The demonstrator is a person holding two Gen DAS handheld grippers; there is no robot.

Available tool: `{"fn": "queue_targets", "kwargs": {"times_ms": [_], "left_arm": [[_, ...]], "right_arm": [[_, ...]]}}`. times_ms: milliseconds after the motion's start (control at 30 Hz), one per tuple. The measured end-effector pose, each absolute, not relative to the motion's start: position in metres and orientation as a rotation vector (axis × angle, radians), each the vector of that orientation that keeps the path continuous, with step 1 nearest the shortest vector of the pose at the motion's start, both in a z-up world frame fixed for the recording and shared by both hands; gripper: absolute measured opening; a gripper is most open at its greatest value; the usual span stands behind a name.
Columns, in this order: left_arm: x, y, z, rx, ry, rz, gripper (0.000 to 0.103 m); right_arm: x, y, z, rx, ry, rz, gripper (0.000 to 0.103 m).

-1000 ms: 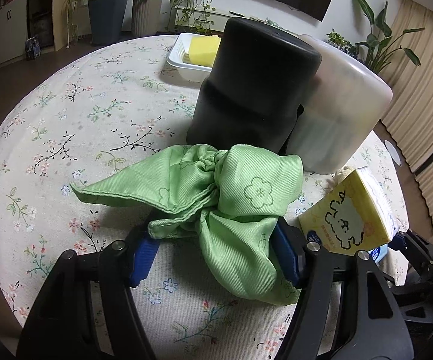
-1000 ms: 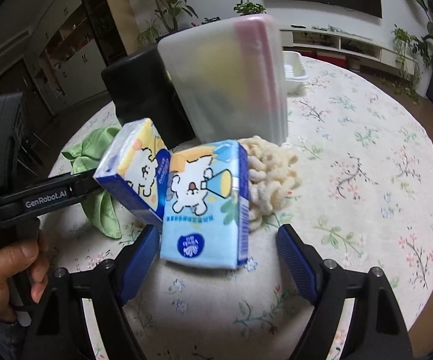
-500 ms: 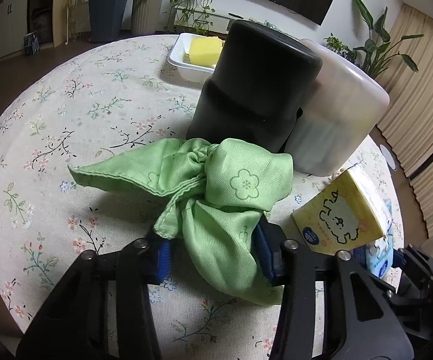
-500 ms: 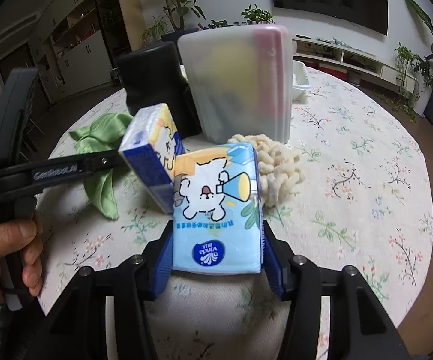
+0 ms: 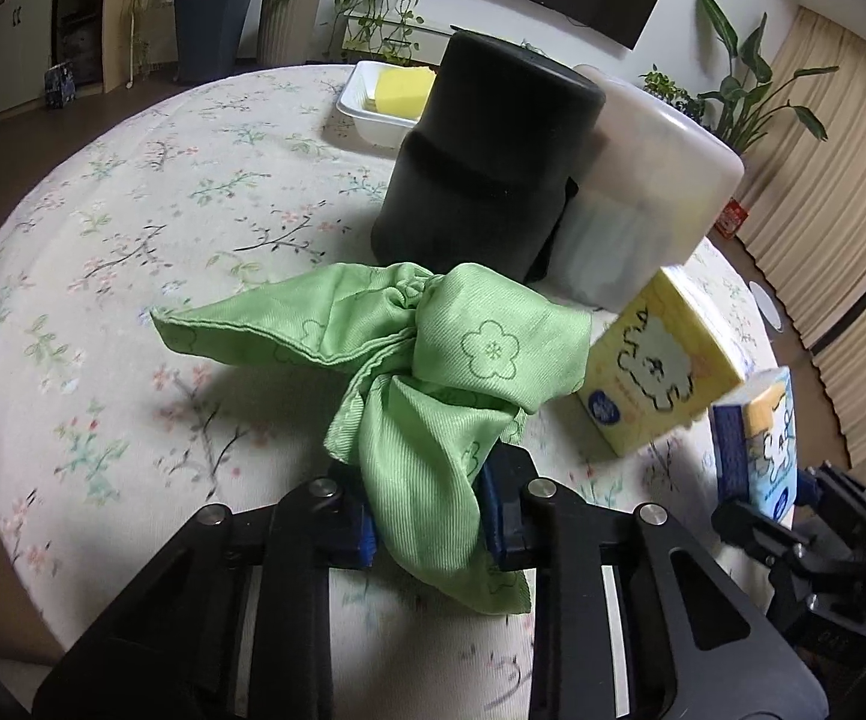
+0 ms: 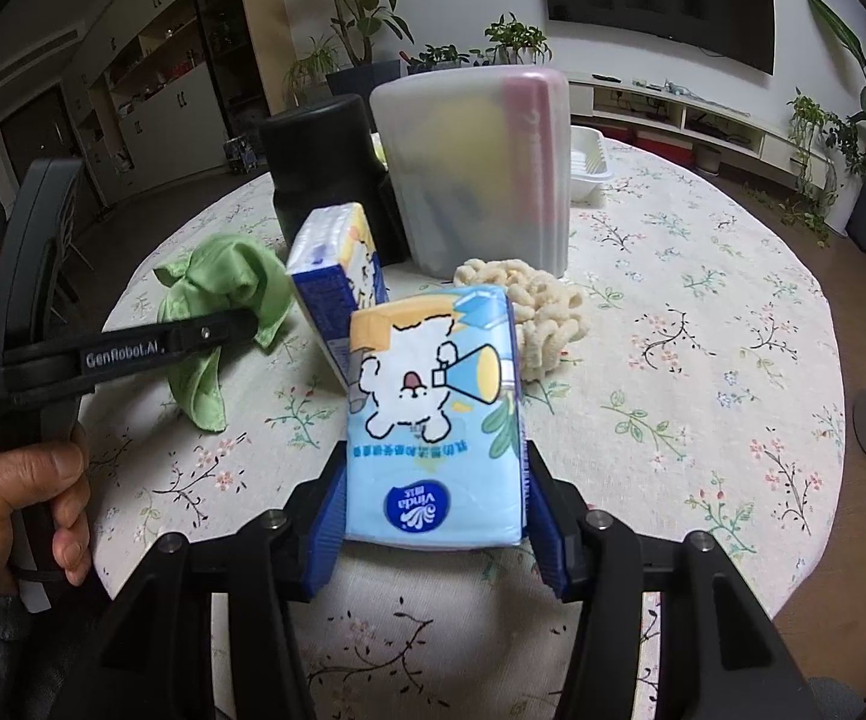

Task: Organize soft objects
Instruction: 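Carry the green cloth and blue tissue pack over the white tray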

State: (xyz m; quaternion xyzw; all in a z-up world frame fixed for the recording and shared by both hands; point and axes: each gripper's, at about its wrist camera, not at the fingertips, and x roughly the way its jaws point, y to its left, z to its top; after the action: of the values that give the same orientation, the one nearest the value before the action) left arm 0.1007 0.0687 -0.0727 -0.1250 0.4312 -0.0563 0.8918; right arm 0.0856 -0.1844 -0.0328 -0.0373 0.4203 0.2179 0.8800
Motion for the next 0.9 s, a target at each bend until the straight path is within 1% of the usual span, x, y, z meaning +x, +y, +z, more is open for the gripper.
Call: {"fn": "queue_targets", "kwargs": {"times_ms": [367,533,700,900], "left_arm": [[0.046,0.069,-0.055,-0.231,0.926,-0.155,0.023],[0.034,0.077,-0.042,-0.225,0.931,-0.174,0.023],[0.041,0.098,-0.022,-0.225,0.897,-0.161,0.023],[0.077,0.131,0.004,-0.198,0.856,-0.126,0.023]], "right_arm": [[0.071,-0.197,-0.019,-0.090,0.880,0.482,0.055],[0.067,-0.212,-0.010,-0.082,0.896,0.485,0.055],[0.077,-0.244,0.006,-0.050,0.908,0.455,0.055],[0.115,-0.291,0.035,-0.035,0.875,0.373,0.055]]}}
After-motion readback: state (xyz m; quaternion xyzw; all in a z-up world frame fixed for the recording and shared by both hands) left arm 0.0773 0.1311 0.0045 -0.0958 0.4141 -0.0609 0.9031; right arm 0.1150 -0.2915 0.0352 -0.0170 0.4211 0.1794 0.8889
